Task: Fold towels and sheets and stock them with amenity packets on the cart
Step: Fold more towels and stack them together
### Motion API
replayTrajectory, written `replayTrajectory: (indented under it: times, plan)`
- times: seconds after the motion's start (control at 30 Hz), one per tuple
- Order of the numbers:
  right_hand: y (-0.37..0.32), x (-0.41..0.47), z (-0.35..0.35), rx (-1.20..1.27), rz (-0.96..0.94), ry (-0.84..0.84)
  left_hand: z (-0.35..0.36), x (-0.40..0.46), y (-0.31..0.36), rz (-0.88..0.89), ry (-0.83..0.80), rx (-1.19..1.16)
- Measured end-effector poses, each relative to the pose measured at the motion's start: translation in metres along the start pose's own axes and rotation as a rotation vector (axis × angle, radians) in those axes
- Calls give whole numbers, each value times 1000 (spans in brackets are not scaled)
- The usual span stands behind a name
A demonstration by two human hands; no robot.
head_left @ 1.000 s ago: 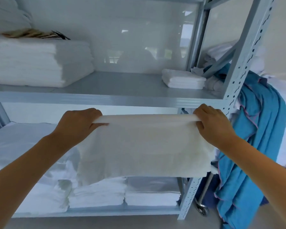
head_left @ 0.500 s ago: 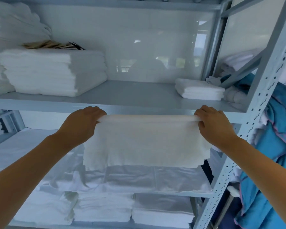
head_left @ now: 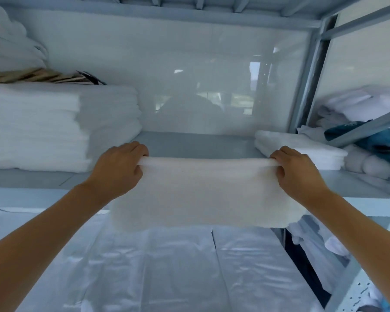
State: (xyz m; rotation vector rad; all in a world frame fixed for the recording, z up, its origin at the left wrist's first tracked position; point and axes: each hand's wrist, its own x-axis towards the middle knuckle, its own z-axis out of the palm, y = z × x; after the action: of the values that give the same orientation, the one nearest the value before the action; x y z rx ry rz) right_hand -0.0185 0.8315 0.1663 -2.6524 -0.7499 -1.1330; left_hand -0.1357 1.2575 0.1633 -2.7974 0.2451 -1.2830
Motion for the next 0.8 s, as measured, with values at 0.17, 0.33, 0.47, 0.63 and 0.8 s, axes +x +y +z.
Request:
replayTrajectory:
  times: [0.17,0.33,0.47,0.63,0.8]
  plan:
    - [2,45,34,-59,18,3,35,41,-39,-25,14,-38]
    - [10,97,73,-48,4,-94,75,79,-69,-48,-56,-7]
    - [15,131,109,-13,13,-193,105,103,-91,-80,-146,14]
    - [22,158,134,-33,67,-279,122,121,-99,-174,-255,-25]
    - [-9,141,134,486,-25,-390,121,112,-38,2,-430,-362]
